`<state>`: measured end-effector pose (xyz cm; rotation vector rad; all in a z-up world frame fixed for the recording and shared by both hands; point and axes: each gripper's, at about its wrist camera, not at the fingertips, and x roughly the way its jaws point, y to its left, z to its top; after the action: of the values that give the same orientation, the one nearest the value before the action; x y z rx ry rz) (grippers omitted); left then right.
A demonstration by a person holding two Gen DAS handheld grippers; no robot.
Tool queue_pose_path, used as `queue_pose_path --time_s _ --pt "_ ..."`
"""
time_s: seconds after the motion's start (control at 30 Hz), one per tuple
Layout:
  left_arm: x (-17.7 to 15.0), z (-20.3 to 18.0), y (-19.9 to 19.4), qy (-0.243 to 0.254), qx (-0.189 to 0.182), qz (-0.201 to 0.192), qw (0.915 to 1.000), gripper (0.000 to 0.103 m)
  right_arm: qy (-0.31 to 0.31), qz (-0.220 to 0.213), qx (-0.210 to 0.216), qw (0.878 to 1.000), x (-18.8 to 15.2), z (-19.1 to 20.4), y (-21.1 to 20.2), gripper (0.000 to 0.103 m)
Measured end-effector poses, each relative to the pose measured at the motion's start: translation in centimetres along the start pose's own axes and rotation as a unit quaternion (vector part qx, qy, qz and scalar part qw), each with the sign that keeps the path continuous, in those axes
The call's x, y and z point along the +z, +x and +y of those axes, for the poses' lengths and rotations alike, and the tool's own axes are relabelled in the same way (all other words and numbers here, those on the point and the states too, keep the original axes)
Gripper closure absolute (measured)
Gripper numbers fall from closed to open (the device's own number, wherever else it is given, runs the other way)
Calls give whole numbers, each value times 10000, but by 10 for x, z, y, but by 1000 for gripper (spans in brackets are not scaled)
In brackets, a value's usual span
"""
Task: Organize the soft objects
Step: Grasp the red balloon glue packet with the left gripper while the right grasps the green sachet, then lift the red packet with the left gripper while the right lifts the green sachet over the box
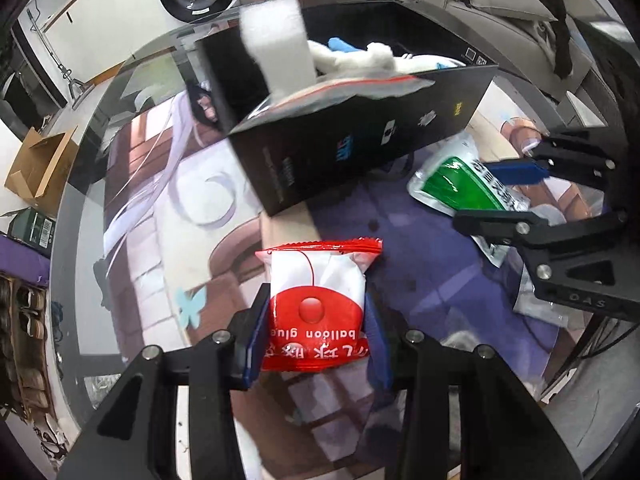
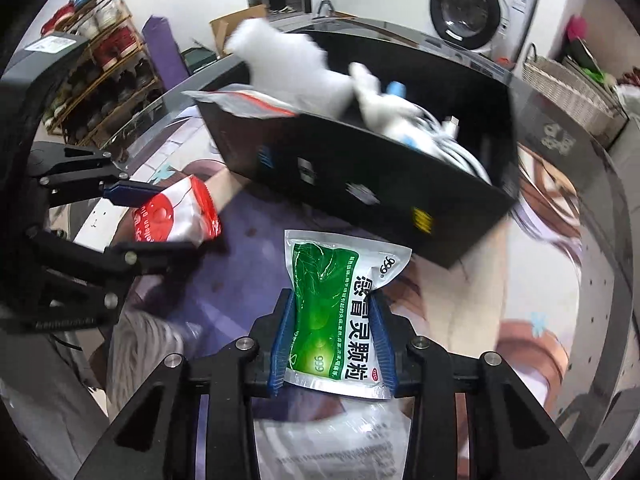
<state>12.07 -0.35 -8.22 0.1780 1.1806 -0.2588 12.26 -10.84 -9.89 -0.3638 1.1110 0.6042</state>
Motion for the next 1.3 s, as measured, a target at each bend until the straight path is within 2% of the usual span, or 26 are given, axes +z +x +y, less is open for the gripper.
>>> queue_pose_path --time_s 0.2,0.3,0.37,0.4,0.7,0.8,0.9,1.07,1.2,1.3 --pt "-1 -2 -2 -27 65 -34 10000 51 19 -18 4 10000 -6 -3 -2 67" --pt "-1 -1 -2 -35 59 -59 10000 51 48 -33 37 10000 -8 -7 -8 67" --pt "-1 -5 -4 -13 31 -59 10000 60 70 -35 39 10000 -13 -11 -9 67" --pt "-1 -5 -5 19 30 -81 10000 61 64 -39 30 10000 -16 -13 -11 67" --pt "-3 0 -14 39 -43 -220 9997 61 86 -84 118 9999 -17 -16 -15 69" --pt "-6 -3 -30 65 -56 -464 9989 61 93 -153 186 9997 -16 -13 -20 70" --pt "-7 -5 -50 171 -69 -880 9960 61 59 -326 205 9992 -14 -9 -33 70" --pt "-6 -6 -80 217 -18 -1520 9881 61 172 -872 309 9956 -10 -9 -65 70" --pt "-5 -3 -99 180 138 -2038 9787 61 215 -1517 227 9879 -9 -8 -95 70" --pt "-9 -3 -114 144 444 -2543 9660 61 178 -2041 89 9787 -11 -7 -116 70"
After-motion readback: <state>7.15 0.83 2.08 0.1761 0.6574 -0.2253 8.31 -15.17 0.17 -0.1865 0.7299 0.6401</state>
